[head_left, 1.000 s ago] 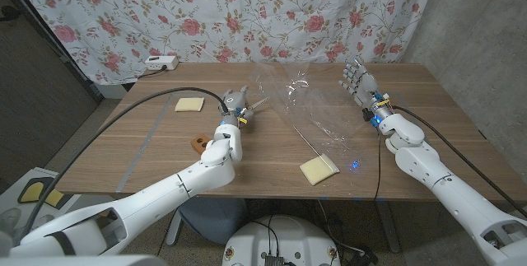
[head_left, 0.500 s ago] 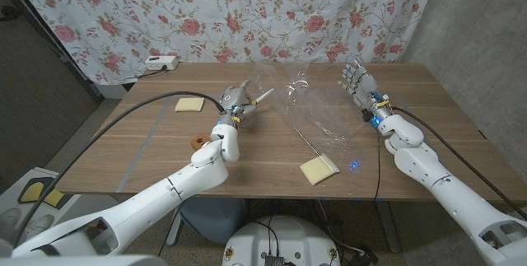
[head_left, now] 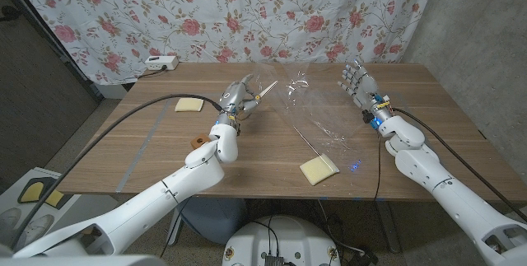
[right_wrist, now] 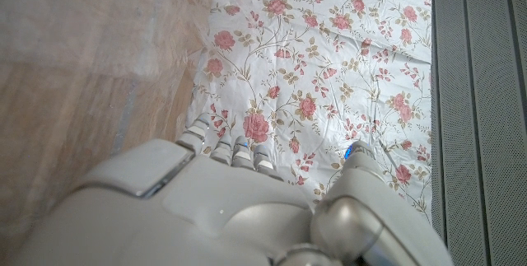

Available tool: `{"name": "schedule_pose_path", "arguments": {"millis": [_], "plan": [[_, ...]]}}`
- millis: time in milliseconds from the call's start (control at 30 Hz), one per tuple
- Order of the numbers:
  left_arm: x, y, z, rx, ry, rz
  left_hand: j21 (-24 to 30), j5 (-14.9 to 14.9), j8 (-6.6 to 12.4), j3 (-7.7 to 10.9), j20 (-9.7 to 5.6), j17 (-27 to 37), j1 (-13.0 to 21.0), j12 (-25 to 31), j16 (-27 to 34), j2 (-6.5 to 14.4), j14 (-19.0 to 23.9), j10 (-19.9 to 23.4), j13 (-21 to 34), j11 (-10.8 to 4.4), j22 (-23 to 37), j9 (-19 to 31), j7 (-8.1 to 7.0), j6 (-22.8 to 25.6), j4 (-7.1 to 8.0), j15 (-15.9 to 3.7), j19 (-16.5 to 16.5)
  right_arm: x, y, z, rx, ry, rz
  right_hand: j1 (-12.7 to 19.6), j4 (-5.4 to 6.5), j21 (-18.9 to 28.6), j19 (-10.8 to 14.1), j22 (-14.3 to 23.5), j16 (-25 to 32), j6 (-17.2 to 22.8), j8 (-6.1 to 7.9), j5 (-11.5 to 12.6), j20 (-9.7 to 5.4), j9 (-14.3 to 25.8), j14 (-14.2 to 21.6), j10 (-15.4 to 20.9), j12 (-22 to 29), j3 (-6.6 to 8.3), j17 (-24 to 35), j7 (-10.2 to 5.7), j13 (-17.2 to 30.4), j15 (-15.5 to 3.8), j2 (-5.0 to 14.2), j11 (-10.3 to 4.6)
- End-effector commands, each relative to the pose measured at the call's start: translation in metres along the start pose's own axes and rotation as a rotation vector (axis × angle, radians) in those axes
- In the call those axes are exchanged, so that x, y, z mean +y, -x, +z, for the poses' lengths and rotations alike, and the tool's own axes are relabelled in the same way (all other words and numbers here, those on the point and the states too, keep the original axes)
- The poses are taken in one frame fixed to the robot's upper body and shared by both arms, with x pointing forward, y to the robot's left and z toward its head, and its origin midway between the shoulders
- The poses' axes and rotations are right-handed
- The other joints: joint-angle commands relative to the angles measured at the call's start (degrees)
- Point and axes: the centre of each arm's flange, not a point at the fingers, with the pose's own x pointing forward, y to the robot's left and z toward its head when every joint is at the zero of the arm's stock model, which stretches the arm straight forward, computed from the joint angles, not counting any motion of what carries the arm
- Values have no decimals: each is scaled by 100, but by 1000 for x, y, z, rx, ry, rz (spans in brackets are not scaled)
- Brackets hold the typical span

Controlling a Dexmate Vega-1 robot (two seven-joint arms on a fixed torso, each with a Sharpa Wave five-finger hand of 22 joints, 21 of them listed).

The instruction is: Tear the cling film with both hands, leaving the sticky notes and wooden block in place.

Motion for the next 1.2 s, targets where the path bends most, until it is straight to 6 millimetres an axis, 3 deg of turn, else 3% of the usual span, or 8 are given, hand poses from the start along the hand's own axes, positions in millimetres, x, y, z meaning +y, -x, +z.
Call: {"name": "schedule_pose_path", "arguments": {"millis": [33,767,1200], "plan": [[0,6,8,-83,9,60,21,13,24,-32,-7,29,55,398,31,54,71,271,349,-233,16,21,20,68,13,-101,59,3,7,0,3,-7,-2,11,-13,25,11,19,25,-6,8,-22,4,20,-215,-5,11,11,-5,-39,12,-1,70,31],[5,-7,2,-243,187,24,9,1,18,-141,-38,46,126,422,-9,101,-10,248,322,-236,17,24,-48,146,22,-125,53,10,15,6,3,7,-17,13,-20,21,5,18,22,-7,8,-21,7,20,-222,-7,10,14,-6,-34,11,-4,71,33],[8,-17,1,-276,382,-39,-8,-13,-7,-218,-52,55,156,432,-52,149,-136,199,317,-244,18,26,-71,137,40,-116,3,13,18,6,9,12,-24,18,-24,20,4,18,20,-8,8,-20,8,20,-226,-13,7,17,-7,-33,11,-3,75,31]]}}
